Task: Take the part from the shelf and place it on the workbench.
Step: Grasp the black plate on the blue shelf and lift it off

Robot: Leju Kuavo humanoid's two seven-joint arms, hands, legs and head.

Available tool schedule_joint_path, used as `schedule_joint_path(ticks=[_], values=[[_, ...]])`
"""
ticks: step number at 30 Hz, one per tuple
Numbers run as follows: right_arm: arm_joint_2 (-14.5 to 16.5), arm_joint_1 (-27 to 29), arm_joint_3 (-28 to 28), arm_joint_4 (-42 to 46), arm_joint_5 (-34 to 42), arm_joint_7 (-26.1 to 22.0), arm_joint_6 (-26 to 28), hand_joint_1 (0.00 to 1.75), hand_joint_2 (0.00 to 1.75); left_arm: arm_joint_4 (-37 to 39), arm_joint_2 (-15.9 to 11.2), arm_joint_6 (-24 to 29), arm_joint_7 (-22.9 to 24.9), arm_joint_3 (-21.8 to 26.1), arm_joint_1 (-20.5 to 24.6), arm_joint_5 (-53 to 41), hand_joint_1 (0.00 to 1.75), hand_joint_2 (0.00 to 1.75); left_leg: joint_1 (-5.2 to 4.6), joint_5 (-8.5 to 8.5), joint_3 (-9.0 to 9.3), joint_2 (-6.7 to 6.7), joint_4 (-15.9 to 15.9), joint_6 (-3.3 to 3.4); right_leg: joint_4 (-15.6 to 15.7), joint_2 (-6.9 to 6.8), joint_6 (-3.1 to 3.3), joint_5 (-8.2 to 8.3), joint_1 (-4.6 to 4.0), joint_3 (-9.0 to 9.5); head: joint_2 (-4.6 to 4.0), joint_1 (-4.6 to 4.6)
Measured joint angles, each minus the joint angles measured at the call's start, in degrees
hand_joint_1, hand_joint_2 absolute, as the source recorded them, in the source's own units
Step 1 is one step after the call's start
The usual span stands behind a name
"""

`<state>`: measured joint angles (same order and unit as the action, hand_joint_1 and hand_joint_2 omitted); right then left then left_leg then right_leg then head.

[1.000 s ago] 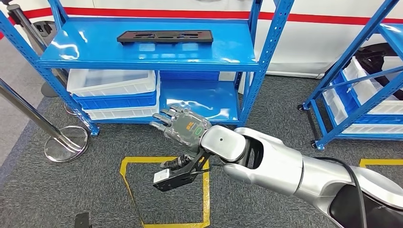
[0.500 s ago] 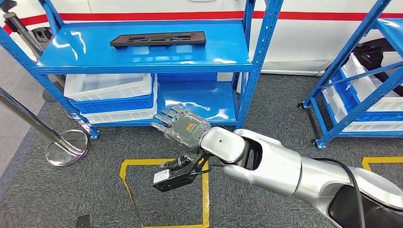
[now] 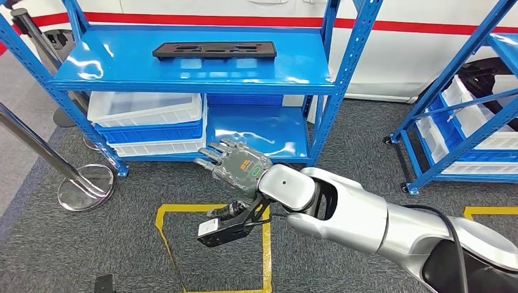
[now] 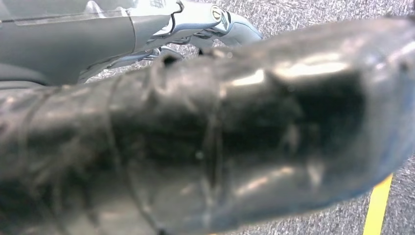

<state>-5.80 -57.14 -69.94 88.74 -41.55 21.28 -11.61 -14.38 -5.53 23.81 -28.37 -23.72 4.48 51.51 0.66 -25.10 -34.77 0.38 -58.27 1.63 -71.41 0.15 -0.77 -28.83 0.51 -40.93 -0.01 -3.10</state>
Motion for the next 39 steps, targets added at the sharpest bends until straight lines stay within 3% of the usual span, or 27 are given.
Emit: schedule_joint_path(ticks=[1,3,5,8,10,12,13,14,15,17,19,23,25,27,28,29,30,33,35,37,39], values=[[0.0,0.0,0.0,0.0,0.0,0.0,0.0,0.0,0.0,0.0,0.0,0.0,0.2,0.0,0.0,-0.3,0.0,0.0,-0.01,-0.09,0.03,0.06,-0.1,-0.09,4.2,0.01,0.27,1.81,-0.06,2.0,-0.01,0.01],[0.0,0.0,0.0,0.0,0.0,0.1,0.1,0.0,0.0,0.0,0.0,0.2,0.6,-0.2,0.1,-1.0,0.0,0.0,-0.13,-0.21,-0.09,0.11,-0.3,-0.47,10.5,0.06,0.75,3.78,-0.36,5.13,-0.01,-0.02],[-0.1,0.0,0.0,0.1,0.0,0.2,0.1,0.0,0.0,0.0,0.0,0.4,1.1,-0.5,0.1,-1.6,0.0,0.0,-0.2,-0.15,-0.21,0.1,-0.2,-0.98,11.8,0.14,1.03,3.78,-0.65,5.82,-0.01,-0.07],[-0.2,-0.1,0.1,0.1,0.0,0.3,0.2,0.0,0.0,0.1,0.0,0.7,1.9,-1.3,0.1,-2.4,0.0,0.0,-0.07,-0.9,-0.38,0.08,-0.7,-1.86,12.9,0.13,1.8,4.3,-0.34,6.32,-0.01,-0.08],[-0.2,-0.1,0.1,0.1,0.0,0.3,0.4,0.0,0.0,0.1,0.0,1.0,2.3,-1.6,0.2,-2.7,0.0,0.0,0.08,-3.69,-2.6,-0.01,-5.5,-2.35,13.7,-0.01,2.27,4.69,-0.07,6.74,-0.01,-0.23],[-0.2,0.2,0.1,0.1,0.0,0.3,0.7,0.0,0.0,0.1,0.0,1.4,2.6,-2.0,0.1,-2.5,0.0,0.0,0.15,-6.49,-6.25,-0.08,-13.0,-2.68,13.8,-0.12,2.44,4.73,-0.09,6.79,-0.01,-0.39],[-0.2,0.3,0.1,0.0,0.0,0.1,0.9,0.0,0.0,0.1,0.0,1.6,2.8,-2.1,0.0,-2.3,0.0,0.0,0.17,-6.7,-7.42,-0.08,-15.1,-2.75,13.7,-0.12,2.48,4.68,-0.14,6.8,-0.01,-0.43],[-0.2,0.4,0.1,-0.1,0.0,-0.2,1.1,0.0,0.0,0.1,0.0,1.8,2.9,-2.3,-0.1,-2.1,0.0,0.0,0.17,-5.91,-7.69,-0.08,-15.2,-2.75,13.6,-0.1,2.51,4.6,-0.2,6.82,-0.01,-0.43],[-0.2,0.5,0.1,-0.2,0.1,-0.6,1.5,0.0,0.0,0.1,0.0,1.8,2.9,-2.4,-0.1,-1.7,0.0,0.0,0.16,-4.17,-6.82,-0.08,-12.9,-2.66,13.5,-0.06,2.51,4.5,-0.26,6.86,-0.01,-0.44],[-0.1,0.4,0.3,-0.7,0.1,-1.6,2.5,0.0,0.0,0.1,0.0,1.7,2.8,-2.4,0.0,-0.3,0.0,0.0,0.05,-0.36,-3.16,-0.09,-5.0,-2.24,13.3,0.02,2.34,4.22,-0.44,6.96,-0.01,-0.42],[0.2,0.4,0.6,-1.5,0.2,-2.3,3.4,0.0,0.0,0.1,-0.1,1.7,2.8,-2.3,0.1,1.5,0.0,0.0,-0.22,1.04,-0.77,-0.03,0.0,-1.74,13.0,0.07,1.94,4.03,-0.62,6.84,-0.01,-0.4],[0.3,0.1,1.2,-2.7,0.1,-2.3,3.6,0.0,0.0,0.3,-0.5,3.5,5.2,-2.1,0.2,2.7,0.0,0.0,-0.15,1.13,-0.38,0.02,1.0,-0.81,12.3,0.02,0.83,3.32,-0.58,6.45,-0.01,-0.34],[0.3,-0.3,1.7,-3.0,0.1,-1.8,3.2,0.0,0.0,0.4,-0.8,4.1,5.9,-2.1,0.2,2.4,0.0,0.0,0.09,1.31,-0.2,-0.04,1.3,-0.23,7.8,0.01,0.3,0.58,-0.5,4.44,-0.01,-0.19],[0.3,-0.5,2.0,-3.2,0.1,-1.3,2.7,0.0,0.0,0.4,-1.1,4.3,5.9,-2.1,0.3,2.2,0.0,0.0,0.06,1.29,-0.23,-0.06,1.2,0.02,0.2,0.03,0.03,-2.87,-0.35,0.86,-0.01,-0.09],[0.2,-0.5,2.0,-3.3,0.1,-1.1,2.4,0.0,0.0,0.4,-1.1,4.3,5.9,-2.1,0.3,2.1,0.0,0.0,0.05,1.27,-0.24,-0.07,1.2,0.04,-2.5,0.03,-0.06,-3.6,-0.27,-0.52,-0.01,-0.08],[0.2,-0.5,2.1,-3.4,0.1,-1.0,2.2,0.0,0.0,0.4,-1.2,4.3,5.9,-2.1,0.2,2.0,0.0,0.0,0.05,1.24,-0.25,-0.05,1.2,0.04,-3.4,0.02,-0.09,-3.26,-0.18,-1.02,-0.01,-0.08],[0.1,-0.6,2.2,-3.5,0.1,-0.9,2.1,0.0,0.0,0.4,-1.2,4.3,6.0,-2.1,0.2,1.9,0.0,0.0,0.06,1.2,-0.24,-0.02,1.1,-0.01,-1.9,0.02,-0.07,-1.86,-0.09,-0.41,-0.01,-0.08],[0.2,-1.0,2.5,-3.7,0.2,-0.9,2.0,0.0,0.0,0.4,-1.2,4.3,6.1,-2.1,0.3,1.6,0.0,0.0,-0.01,0.87,-0.38,0.1,0.5,-0.53,9.0,0.04,0.33,3.1,-0.07,4.82,-0.01,-0.1],[0.2,-1.4,2.6,-3.8,0.2,-0.9,2.1,0.0,0.0,0.4,-1.2,4.2,6.0,-2.1,0.3,1.4,0.0,0.0,-0.12,0.82,-0.66,0.11,0.3,-1.13,12.0,0.11,0.71,3.58,-0.32,6.21,-0.01,-0.14],[0.3,-1.6,2.7,-3.9,0.2,-0.9,2.1,0.0,0.0,0.4,-1.2,4.2,5.9,-2.1,0.2,1.2,0.0,0.0,-0.03,0.86,-0.8,0.08,0.3,-1.75,12.2,0.18,1.21,3.78,-0.4,6.21,-0.01,-0.12],[0.3,-1.8,2.7,-4.0,0.2,-0.9,2.1,0.0,0.0,0.4,-1.1,4.2,5.9,-2.1,0.3,1.1,0.0,0.0,0.1,-0.37,-1.48,-0.03,-1.3,-2.35,12.6,0.15,1.83,4.07,-0.21,6.36,-0.01,-0.27]])
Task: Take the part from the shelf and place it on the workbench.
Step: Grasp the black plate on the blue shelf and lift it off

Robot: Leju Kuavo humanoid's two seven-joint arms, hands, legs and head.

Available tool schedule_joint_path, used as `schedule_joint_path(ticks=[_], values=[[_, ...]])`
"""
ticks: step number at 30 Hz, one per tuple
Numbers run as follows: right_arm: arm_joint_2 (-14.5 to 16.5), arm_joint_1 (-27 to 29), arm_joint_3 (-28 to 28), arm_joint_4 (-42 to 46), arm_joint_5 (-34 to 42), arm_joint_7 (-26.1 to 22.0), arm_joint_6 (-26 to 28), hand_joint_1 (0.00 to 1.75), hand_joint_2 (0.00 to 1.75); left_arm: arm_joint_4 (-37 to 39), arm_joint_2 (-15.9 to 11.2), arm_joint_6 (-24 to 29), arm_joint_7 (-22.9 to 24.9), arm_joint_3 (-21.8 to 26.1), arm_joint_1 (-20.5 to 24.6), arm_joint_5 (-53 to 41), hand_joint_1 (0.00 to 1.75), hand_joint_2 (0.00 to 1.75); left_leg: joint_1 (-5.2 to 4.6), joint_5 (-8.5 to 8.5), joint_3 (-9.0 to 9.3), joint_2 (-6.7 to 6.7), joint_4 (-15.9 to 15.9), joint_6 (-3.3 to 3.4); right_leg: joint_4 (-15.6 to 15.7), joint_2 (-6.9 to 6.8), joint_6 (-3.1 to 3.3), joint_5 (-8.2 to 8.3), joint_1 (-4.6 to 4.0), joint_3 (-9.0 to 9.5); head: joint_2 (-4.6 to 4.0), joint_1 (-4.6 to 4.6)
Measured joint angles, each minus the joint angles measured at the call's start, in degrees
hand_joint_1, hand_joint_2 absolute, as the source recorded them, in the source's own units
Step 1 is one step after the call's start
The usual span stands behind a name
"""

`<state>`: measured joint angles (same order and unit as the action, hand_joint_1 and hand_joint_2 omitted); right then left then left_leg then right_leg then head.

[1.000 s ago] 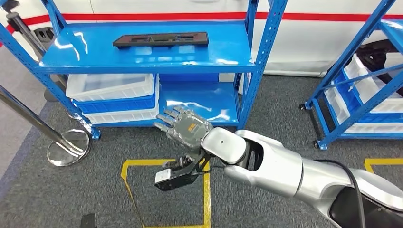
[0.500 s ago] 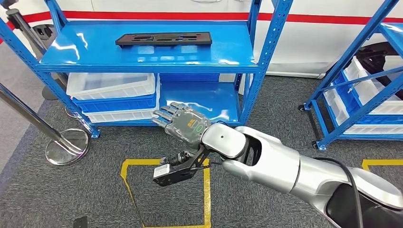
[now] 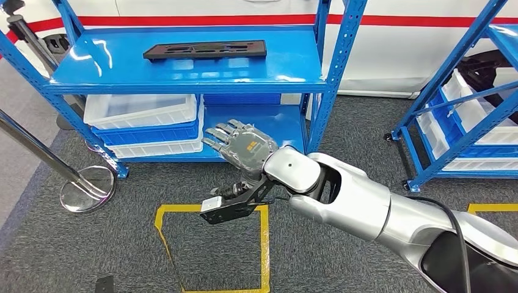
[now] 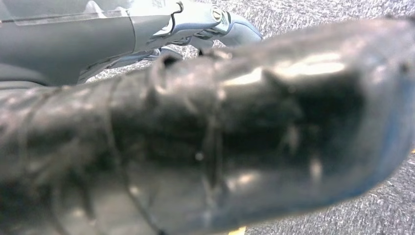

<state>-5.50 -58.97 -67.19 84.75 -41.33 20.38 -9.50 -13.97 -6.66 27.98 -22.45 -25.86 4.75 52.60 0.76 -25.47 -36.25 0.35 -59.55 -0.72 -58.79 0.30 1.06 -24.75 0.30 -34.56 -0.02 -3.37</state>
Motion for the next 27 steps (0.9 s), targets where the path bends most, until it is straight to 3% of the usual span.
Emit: schedule_joint_path(ticks=[3,5,6,7,9,11,15,17,19,20,21,22,24,26,27], values=[[0.0,-0.3,0.0,0.0,0.0,0.0,0.0,0.0,0.0,0.0,0.0,-0.1,-0.1,0.0,0.0,-0.1,0.0,0.0,0.02,-5.07,-4.39,-0.08,-9.8,-0.57,0.1,-0.15,0.56,0.13,0.06,0.04,-0.01,-0.28],[0.0,-0.2,0.0,0.0,0.0,0.1,0.0,0.0,0.0,0.0,0.0,-0.2,-0.4,0.0,-0.1,0.0,0.0,0.0,0.02,-6.34,-6.77,-0.08,-14.8,-0.67,0.0,-0.19,0.66,0.06,-0.06,-0.07,-0.01,-0.28],[0.0,-0.2,0.0,0.0,0.0,0.2,0.0,0.0,0.0,0.0,0.0,-0.3,-0.6,0.0,-0.2,0.0,0.0,0.0,0.02,-5.4,-6.48,-0.09,-14.2,-0.62,-0.2,-0.17,0.7,0.0,-0.09,-0.11,0.0,-0.28],[0.0,-0.2,0.0,0.0,0.0,0.3,0.0,0.0,0.0,0.0,0.0,-0.3,-0.9,0.0,-0.1,0.1,0.0,0.0,0.02,-3.61,-5.11,-0.09,-11.4,-0.5,-0.3,-0.15,0.71,-0.06,-0.12,-0.1,0.0,-0.28],[0.0,-0.3,0.0,0.0,0.0,0.4,0.1,0.0,0.0,0.0,0.0,-0.5,-1.4,0.0,0.0,0.2,0.0,0.0,-0.11,-0.38,-1.1,-0.09,-3.4,-0.06,-0.4,-0.08,0.54,-0.21,-0.26,-0.1,0.01,-0.27],[0.0,-0.3,0.0,0.0,0.0,0.5,0.1,0.0,0.0,0.0,0.0,-0.7,-1.7,0.0,0.1,0.2,0.0,0.0,-0.38,0.51,0.99,-0.02,1.0,0.43,-0.5,-0.03,0.14,-0.23,-0.41,-0.3,0.0,-0.26],[0.0,-0.4,0.0,-0.2,0.0,0.2,0.3,0.0,0.0,0.0,0.0,-0.7,-1.3,0.0,0.0,0.2,0.0,0.0,-0.25,0.66,1.3,0.02,1.6,1.46,-1.4,-0.07,-0.99,-1.01,-0.36,-0.75,-0.01,-0.17],[0.0,-0.5,0.0,-0.4,0.0,0.0,0.5,0.0,0.0,0.0,0.0,-0.5,-0.7,0.0,0.1,0.1,0.0,0.0,-0.08,0.81,1.47,-0.04,1.8,1.94,-5.9,-0.1,-1.49,-3.7,-0.27,-2.81,-0.01,-0.12],[0.0,-0.5,-0.1,-0.6,0.0,-0.2,0.6,0.0,0.0,0.0,0.0,-0.4,-0.2,0.0,0.1,-0.1,0.0,0.0,-0.11,0.75,1.43,-0.05,1.8,2.18,-13.3,-0.1,-1.73,-6.97,-0.18,-6.44,0.0,-0.1],[0.0,-0.3,-0.2,-0.7,0.1,-0.1,0.6,0.0,0.0,0.0,0.0,-0.4,-0.2,0.0,0.1,-0.2,0.0,0.0,-0.1,0.72,1.44,-0.05,1.7,2.22,-15.9,-0.1,-1.79,-7.59,-0.12,-7.8,0.0,-0.1],[0.0,-0.2,-0.3,-0.7,0.2,0.0,0.7,0.0,0.0,0.0,0.0,-0.7,-0.3,-0.1,0.1,-0.4,0.0,0.0,-0.08,0.66,1.44,-0.05,1.7,2.24,-16.5,-0.1,-1.81,-7.1,-0.04,-8.23,0.0,-0.09],[-0.1,0.0,-0.2,-0.8,0.3,0.3,0.8,0.0,0.0,0.0,0.1,-1.1,-0.8,-0.1,0.0,-0.5,0.0,0.0,-0.06,0.58,1.47,-0.03,1.6,2.2,-14.8,-0.11,-1.77,-5.53,0.05,-7.53,0.0,-0.08],[-0.4,0.4,0.0,-0.8,0.6,1.1,1.0,0.0,0.0,0.0,0.2,-2.1,-2.1,-0.2,0.0,-0.9,0.0,0.0,-0.05,0.27,1.48,0.05,1.2,1.93,-7.6,-0.1,-1.53,-1.73,0.19,-4.15,-0.01,-0.05],[-0.8,0.8,0.3,-0.5,0.8,1.7,1.1,0.0,0.0,0.0,0.3,-2.7,-3.2,-0.3,0.0,-1.3,0.0,0.0,-0.2,0.02,1.27,0.09,0.8,1.44,-2.3,-0.03,-1.22,-0.16,0.06,-1.66,-0.01,-0.08],[-1.0,1.0,0.5,-0.3,0.8,1.9,1.2,0.0,0.0,0.0,0.3,-2.8,-3.4,-0.4,0.0,-1.3,0.0,0.0,-0.25,0.0,1.18,0.09,0.7,1.18,-1.6,0.03,-1.04,-0.33,-0.08,-1.34,-0.01,-0.07]])
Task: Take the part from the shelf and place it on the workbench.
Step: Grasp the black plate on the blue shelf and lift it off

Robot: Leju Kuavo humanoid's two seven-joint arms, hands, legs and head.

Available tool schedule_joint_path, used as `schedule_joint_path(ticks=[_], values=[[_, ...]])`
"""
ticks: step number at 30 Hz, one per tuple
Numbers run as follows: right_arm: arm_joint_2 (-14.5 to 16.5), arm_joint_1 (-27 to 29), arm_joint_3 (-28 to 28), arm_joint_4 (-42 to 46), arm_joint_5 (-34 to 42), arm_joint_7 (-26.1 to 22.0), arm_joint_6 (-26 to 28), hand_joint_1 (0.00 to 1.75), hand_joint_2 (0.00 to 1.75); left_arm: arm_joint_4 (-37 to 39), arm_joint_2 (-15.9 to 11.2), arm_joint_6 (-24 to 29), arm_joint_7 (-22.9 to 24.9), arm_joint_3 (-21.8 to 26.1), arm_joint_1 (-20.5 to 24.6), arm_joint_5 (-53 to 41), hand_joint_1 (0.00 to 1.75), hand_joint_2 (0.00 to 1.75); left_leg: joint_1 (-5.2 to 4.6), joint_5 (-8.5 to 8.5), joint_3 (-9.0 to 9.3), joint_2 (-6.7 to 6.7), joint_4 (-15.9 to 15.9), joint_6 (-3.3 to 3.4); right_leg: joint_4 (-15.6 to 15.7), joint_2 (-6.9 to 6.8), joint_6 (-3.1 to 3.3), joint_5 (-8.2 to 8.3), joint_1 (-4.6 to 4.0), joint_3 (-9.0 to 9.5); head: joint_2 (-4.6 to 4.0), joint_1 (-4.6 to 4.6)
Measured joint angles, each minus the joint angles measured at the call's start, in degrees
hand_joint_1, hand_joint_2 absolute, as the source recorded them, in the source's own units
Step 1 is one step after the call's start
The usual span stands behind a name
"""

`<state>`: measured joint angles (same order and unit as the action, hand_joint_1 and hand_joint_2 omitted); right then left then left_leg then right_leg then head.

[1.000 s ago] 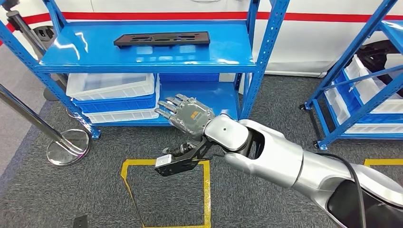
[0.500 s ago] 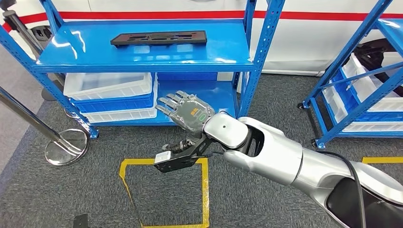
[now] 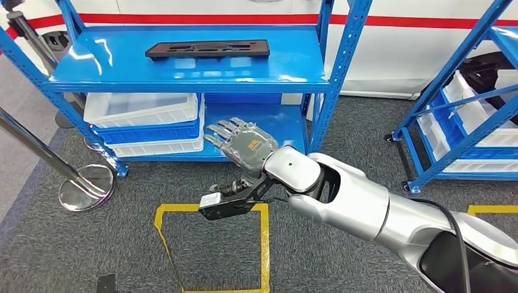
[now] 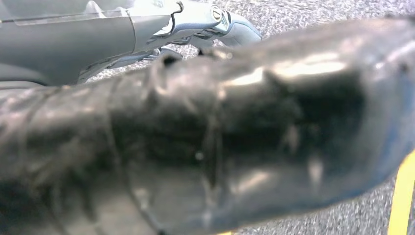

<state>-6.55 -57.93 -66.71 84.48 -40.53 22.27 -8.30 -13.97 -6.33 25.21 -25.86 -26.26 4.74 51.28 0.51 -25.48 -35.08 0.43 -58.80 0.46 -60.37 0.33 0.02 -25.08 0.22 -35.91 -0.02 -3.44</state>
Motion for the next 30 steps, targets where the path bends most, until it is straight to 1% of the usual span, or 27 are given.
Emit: schedule_joint_path(ticks=[2,3,4,5,7,8,9,10,11,12,13,14,15,16,17,18,19,20,22,23,24,25,26,27,28,29,30], values=[[-0.4,0.4,0.2,0.3,0.1,0.2,0.1,0.0,0.0,0.0,0.1,-0.1,-0.3,-0.1,0.0,0.0,0.0,0.0,0.06,-0.06,-0.09,-0.05,0.1,-0.52,0.3,0.1,0.5,0.16,-0.04,0.12,0.0,-0.01],[-0.6,0.5,0.3,0.5,0.3,0.2,0.1,0.0,0.0,0.0,0.2,-0.2,-0.5,-0.1,-0.1,0.0,0.0,0.0,0.11,-0.5,-0.24,-0.09,-0.3,-0.77,0.5,0.13,0.8,0.26,0.05,0.22,0.0,-0.05],[-0.8,0.6,0.5,0.7,0.7,0.3,0.1,0.0,0.0,0.0,0.2,-0.4,-0.8,-0.1,-0.1,0.0,0.0,0.0,0.15,-1.46,-0.81,-0.11,-1.7,-1.02,0.7,0.13,1.11,0.37,0.19,0.32,0.0,-0.16],[-0.9,0.8,0.6,1.0,1.3,0.3,0.2,0.0,0.0,0.0,0.3,-0.5,-1.2,-0.1,-0.1,0.0,0.0,0.0,0.2,-2.92,-1.9,-0.14,-4.2,-1.24,0.9,0.12,1.35,0.44,0.28,0.41,0.0,-0.25],[-1.0,1.5,0.7,1.6,2.4,0.2,0.6,0.0,0.0,0.0,0.4,-0.5,-1.8,-0.2,-0.1,-0.5,0.0,0.0,0.24,-6.11,-5.2,-0.15,-11.4,-1.54,0.9,0.11,1.61,0.41,0.19,0.43,0.0,-0.36],[-1.1,2.0,0.7,1.9,2.7,0.1,0.7,0.0,0.0,0.0,0.4,-0.4,-1.9,-0.3,-0.1,-0.9,0.0,0.0,0.24,-6.92,-6.61,-0.15,-14.3,-1.61,0.9,0.11,1.64,0.39,0.12,0.43,0.01,-0.34],[-1.3,2.4,0.7,2.1,2.8,-0.1,0.9,0.0,0.0,0.0,0.5,-0.2,-1.9,-0.5,-0.1,-1.3,0.0,0.0,0.24,-6.75,-7.24,-0.15,-15.4,-1.62,0.8,0.12,1.68,0.37,0.07,0.43,0.01,-0.34],[-1.3,2.7,0.7,2.4,2.9,-0.2,1.1,0.0,0.0,0.0,0.6,0.1,-1.7,-0.7,-0.1,-1.6,0.0,0.0,0.24,-5.58,-6.83,-0.15,-14.3,-1.54,0.8,0.14,1.7,0.34,0.03,0.45,0.01,-0.35],[-1.4,2.8,0.8,2.6,2.9,-0.3,1.3,0.0,0.0,0.0,0.6,0.4,-1.4,-0.8,-0.1,-1.8,0.0,0.0,0.23,-3.67,-5.4,-0.15,-11.3,-1.36,0.7,0.18,1.71,0.31,-0.01,0.51,0.01,-0.34],[-1.4,2.8,0.8,2.8,2.9,-0.5,1.5,0.0,0.0,0.0,0.6,0.7,-0.9,-0.9,-0.1,-1.8,0.0,0.0,0.21,-1.9,-3.51,-0.16,-7.3,-1.08,0.7,0.22,1.69,0.25,-0.03,0.58,0.0,-0.34],[-1.4,2.8,0.8,3.0,2.9,-0.7,1.7,0.0,0.0,0.0,0.6,1.0,-0.3,-1.0,0.0,-1.8,0.0,0.0,0.07,-0.68,-1.73,-0.17,-3.7,-0.81,0.6,0.26,1.59,0.19,-0.14,0.57,0.0,-0.32],[-1.4,2.8,0.9,3.1,3.0,-0.8,1.9,0.0,0.0,0.0,0.6,1.3,0.2,-1.1,0.1,-1.8,0.0,0.0,-0.07,-0.05,-0.5,-0.15,-1.2,-0.57,0.6,0.28,1.4,0.19,-0.19,0.51,0.01,-0.32],[-1.4,2.9,0.9,3.2,3.0,-0.9,2.0,0.0,0.0,0.0,0.6,1.6,0.7,-1.2,0.2,-1.7,0.0,0.0,-0.25,-0.05,0.04,-0.12,0.0,-0.38,0.6,0.29,1.17,0.21,-0.21,0.42,0.01,-0.3],[-1.4,3.0,0.9,3.2,3.0,-1.0,2.0,0.0,0.0,0.0,0.7,1.8,1.1,-1.3,0.2,-1.6,0.0,0.0,-0.41,-0.07,0.15,-0.07,0.2,-0.25,0.6,0.29,0.9,0.27,-0.22,0.34,0.01,-0.3],[-1.4,3.0,0.9,3.2,3.0,-1.1,2.1,0.0,0.0,0.0,0.7,2.0,1.5,-1.4,0.1,-1.6,0.0,0.0,-0.32,0.07,0.19,-0.04,0.3,-0.01,0.7,0.28,0.59,0.28,-0.23,0.33,0.01,-0.29],[-1.4,3.1,0.9,3.3,3.0,-1.1,2.1,0.0,0.0,0.0,0.7,2.1,1.8,-1.4,0.1,-1.6,0.0,0.0,-0.21,0.24,0.33,-0.07,0.6,0.25,0.4,0.26,0.28,0.02,-0.23,0.24,0.0,-0.26],[-1.4,3.2,0.9,3.3,2.9,-1.2,2.2,0.0,0.0,0.0,0.8,2.2,2.1,-1.5,0.1,-1.6,0.0,0.0,-0.05,0.4,0.5,-0.13,0.9,0.54,-0.5,0.23,-0.03,-0.72,-0.25,-0.16,0.0,-0.19],[-1.4,3.2,0.9,3.4,2.8,-1.2,2.4,0.0,0.0,0.0,0.8,2.2,2.2,-1.5,0.1,-1.6,0.0,0.0,0.12,0.56,0.65,-0.19,1.2,0.8,-2.6,0.21,-0.31,-2.04,-0.25,-1.08,0.0,-0.1],[-1.5,3.5,0.9,3.4,2.6,-1.2,2.7,0.0,0.0,0.0,1.0,2.2,2.2,-1.6,0.1,-1.7,0.0,0.0,0.16,0.6,0.7,-0.27,1.3,1.04,-9.4,0.16,-0.71,-5.42,-0.05,-4.2,0.01,0.02],[-1.5,3.7,0.9,3.4,2.5,-1.2,2.8,0.0,0.0,0.0,1.1,2.2,2.1,-1.7,0.1,-1.7,0.0,0.0,0.16,0.59,0.7,-0.29,1.2,1.08,-12.5,0.15,-0.86,-6.52,0.07,-5.73,0.01,0.02],[-1.5,4.0,0.9,3.4,2.5,-1.2,2.8,0.0,0.0,0.0,1.2,2.2,1.9,-1.7,0.1,-1.8,0.0,0.0,0.17,0.57,0.69,-0.29,1.2,1.08,-14.1,0.14,-0.96,-6.61,0.2,-6.56,0.01,0.02],[-1.6,4.2,0.9,3.4,2.4,-1.2,2.8,0.0,0.0,0.0,1.3,2.1,1.6,-1.8,0.1,-1.9,0.0,0.0,0.19,0.52,0.69,-0.26,1.1,1.05,-13.7,0.13,-1.02,-5.69,0.33,-6.43,0.01,0.03],[-1.6,4.3,0.9,3.5,2.3,-1.2,2.8,0.0,0.0,0.0,1.3,2.0,1.1,-1.8,0.1,-2.0,0.0,0.0,0.22,0.42,0.7,-0.22,1.0,0.97,-11.2,0.11,-1.0,-3.9,0.45,-5.26,0.0,0.03],[-1.6,4.3,0.9,3.5,2.3,-1.2,2.9,0.0,0.0,0.0,1.4,1.8,0.6,-1.9,0.1,-2.1,0.0,0.0,0.26,0.26,0.7,-0.18,0.8,0.82,-7.4,0.1,-0.91,-1.99,0.52,-3.49,0.0,0.04],[-1.6,4.3,0.9,3.6,2.2,-1.2,2.9,0.0,0.0,0.0,1.4,1.6,0.1,-1.9,0.1,-2.1,0.0,0.0,0.21,0.08,0.59,-0.15,0.5,0.6,-3.9,0.11,-0.77,-0.75,0.46,-1.76,0.01,0.04],[-1.6,4.3,1.0,3.7,2.2,-1.2,2.9,0.0,0.0,0.0,1.4,1.4,-0.3,-2.0,0.1,-2.2,0.0,0.0,0.15,-0.06,0.42,-0.12,0.2,0.34,-1.4,0.13,-0.57,-0.04,0.4,-0.53,0.01,0.0],[-1.6,4.3,1.0,3.9,2.2,-1.2,2.9,0.0,0.0,0.0,1.4,1.2,-0.6,-2.0,0.1,-2.2,0.0,0.0,0.08,-0.12,0.25,-0.11,0.1,0.09,-0.2,0.17,-0.38,0.03,0.3,0.03,0.01,-0.01]])
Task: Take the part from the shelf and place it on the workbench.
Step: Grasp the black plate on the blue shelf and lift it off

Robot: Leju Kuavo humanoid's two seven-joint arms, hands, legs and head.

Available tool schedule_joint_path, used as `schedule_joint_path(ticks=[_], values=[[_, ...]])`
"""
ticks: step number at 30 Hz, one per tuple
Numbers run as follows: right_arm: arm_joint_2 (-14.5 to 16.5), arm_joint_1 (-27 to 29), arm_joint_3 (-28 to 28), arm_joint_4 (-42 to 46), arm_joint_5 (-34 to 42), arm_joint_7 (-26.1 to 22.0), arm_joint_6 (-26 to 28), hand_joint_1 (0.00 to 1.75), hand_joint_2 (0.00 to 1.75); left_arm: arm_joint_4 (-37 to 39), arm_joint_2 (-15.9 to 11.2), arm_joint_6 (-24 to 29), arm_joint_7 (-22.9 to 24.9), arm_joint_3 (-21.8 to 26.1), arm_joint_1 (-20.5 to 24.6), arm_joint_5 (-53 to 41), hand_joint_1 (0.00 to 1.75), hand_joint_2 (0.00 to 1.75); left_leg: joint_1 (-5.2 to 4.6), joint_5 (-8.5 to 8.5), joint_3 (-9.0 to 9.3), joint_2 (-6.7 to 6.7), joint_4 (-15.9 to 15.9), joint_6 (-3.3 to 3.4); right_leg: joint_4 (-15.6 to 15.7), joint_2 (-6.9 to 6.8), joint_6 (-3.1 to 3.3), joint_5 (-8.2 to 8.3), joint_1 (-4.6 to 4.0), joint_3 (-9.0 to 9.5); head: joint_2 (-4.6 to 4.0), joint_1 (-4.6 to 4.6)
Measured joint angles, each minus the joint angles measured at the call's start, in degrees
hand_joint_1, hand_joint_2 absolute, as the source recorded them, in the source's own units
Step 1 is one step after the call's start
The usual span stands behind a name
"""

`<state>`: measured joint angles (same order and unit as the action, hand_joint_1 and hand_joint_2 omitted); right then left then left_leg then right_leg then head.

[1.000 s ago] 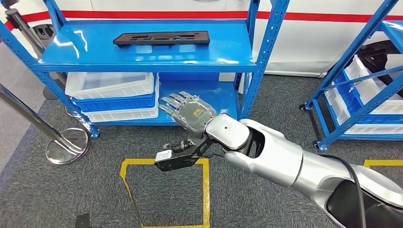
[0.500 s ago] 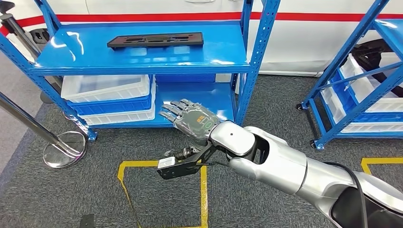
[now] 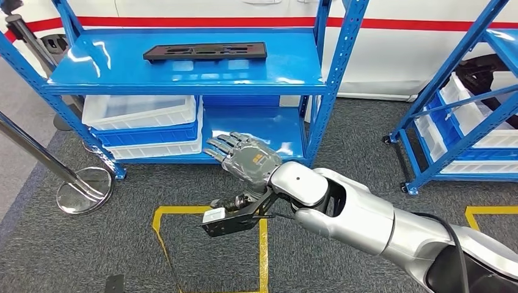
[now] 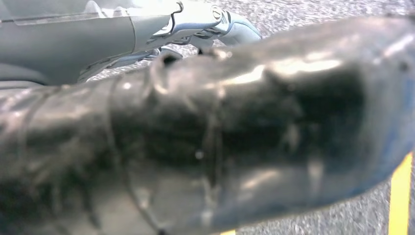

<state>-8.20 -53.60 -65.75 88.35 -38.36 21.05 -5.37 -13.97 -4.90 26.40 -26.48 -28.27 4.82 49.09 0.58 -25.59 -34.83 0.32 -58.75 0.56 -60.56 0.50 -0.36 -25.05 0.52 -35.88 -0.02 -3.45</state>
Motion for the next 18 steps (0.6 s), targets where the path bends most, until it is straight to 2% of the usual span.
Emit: schedule_joint_path(ticks=[3,4,6,8,9,10,11,13,14,15,18], values=[[-0.1,0.1,0.0,0.2,0.0,0.0,0.0,0.0,0.0,0.0,0.1,-0.3,-0.4,-0.1,0.0,-0.1,0.0,0.0,0.01,-0.11,-0.16,-0.01,-0.1,-0.81,0.5,0.08,0.79,0.08,-0.08,0.16,-0.01,-0.02],[-0.1,0.1,0.0,0.3,-0.1,0.1,0.0,0.0,0.0,0.0,0.1,-0.4,-0.5,-0.1,0.0,-0.2,0.0,0.0,0.07,-0.73,-0.42,-0.04,-0.8,-1.1,0.7,0.06,1.11,0.19,0.0,0.27,0.0,-0.09],[0.0,0.1,0.0,0.5,-0.2,0.0,0.0,0.0,0.0,0.0,0.2,-0.5,-0.5,-0.2,0.0,-0.4,0.0,0.0,0.15,-3.65,-2.52,-0.08,-5.6,-1.55,1.0,-0.03,1.57,0.32,0.11,0.44,-0.01,-0.22],[0.0,0.1,0.0,0.5,-0.4,0.0,0.0,0.0,0.0,0.0,0.2,-0.6,-0.4,-0.4,0.0,-0.8,0.0,0.0,0.16,-6.86,-5.94,-0.08,-13.0,-1.82,1.0,-0.1,1.73,0.29,0.01,0.4,-0.01,-0.29],[0.0,0.1,0.0,0.5,-0.4,0.0,0.0,0.0,0.0,0.0,0.2,-0.6,-0.2,-0.6,-0.1,-0.8,0.0,0.0,0.16,-7.37,-7.08,-0.08,-15.4,-1.87,0.9,-0.11,1.75,0.28,-0.04,0.39,0.0,-0.28],[0.0,0.1,0.0,0.6,-0.4,0.0,0.0,0.0,0.0,0.0,0.2,-0.7,0.1,-0.7,-0.1,-0.9,0.0,0.0,0.15,-6.76,-7.22,-0.08,-15.6,-1.85,0.9,-0.11,1.77,0.26,-0.06,0.4,0.0,-0.28],[0.0,0.2,0.0,0.7,-0.5,0.0,0.0,0.0,0.0,0.0,0.2,-0.7,0.4,-0.8,-0.1,-1.0,0.0,0.0,0.16,-5.16,-6.26,-0.08,-13.5,-1.74,0.9,-0.09,1.79,0.24,-0.07,0.45,0.0,-0.28],[0.0,0.1,0.0,1.0,-0.7,0.1,0.0,0.0,0.0,0.0,0.2,-0.6,1.0,-1.0,0.0,-1.0,0.0,0.0,0.07,-1.48,-2.45,-0.09,-5.8,-1.35,0.8,-0.04,1.7,0.15,-0.15,0.57,-0.01,-0.28],[0.0,0.1,0.1,1.2,-0.8,0.1,0.0,0.0,0.0,0.0,0.2,-0.6,1.3,-1.0,0.0,-1.0,0.0,0.0,-0.05,-0.46,-0.85,-0.06,-2.5,-1.13,0.8,0.0,1.56,0.12,-0.22,0.54,0.0,-0.26],[0.0,0.1,0.1,1.3,-1.0,0.2,0.0,0.0,0.0,0.0,0.2,-0.5,1.4,-1.1,0.1,-1.0,0.0,0.0,-0.19,-0.13,0.04,-0.03,-0.6,-0.93,0.7,0.01,1.37,0.14,-0.29,0.47,-0.01,-0.24],[0.0,0.1,0.2,1.6,-1.4,0.2,0.1,0.0,0.0,0.0,0.1,-0.4,1.5,-1.1,0.1,-0.7,0.0,0.0,-0.26,-0.06,0.4,-0.01,0.5,-0.19,0.9,-0.01,0.54,0.19,-0.28,0.33,0.0,-0.2]])
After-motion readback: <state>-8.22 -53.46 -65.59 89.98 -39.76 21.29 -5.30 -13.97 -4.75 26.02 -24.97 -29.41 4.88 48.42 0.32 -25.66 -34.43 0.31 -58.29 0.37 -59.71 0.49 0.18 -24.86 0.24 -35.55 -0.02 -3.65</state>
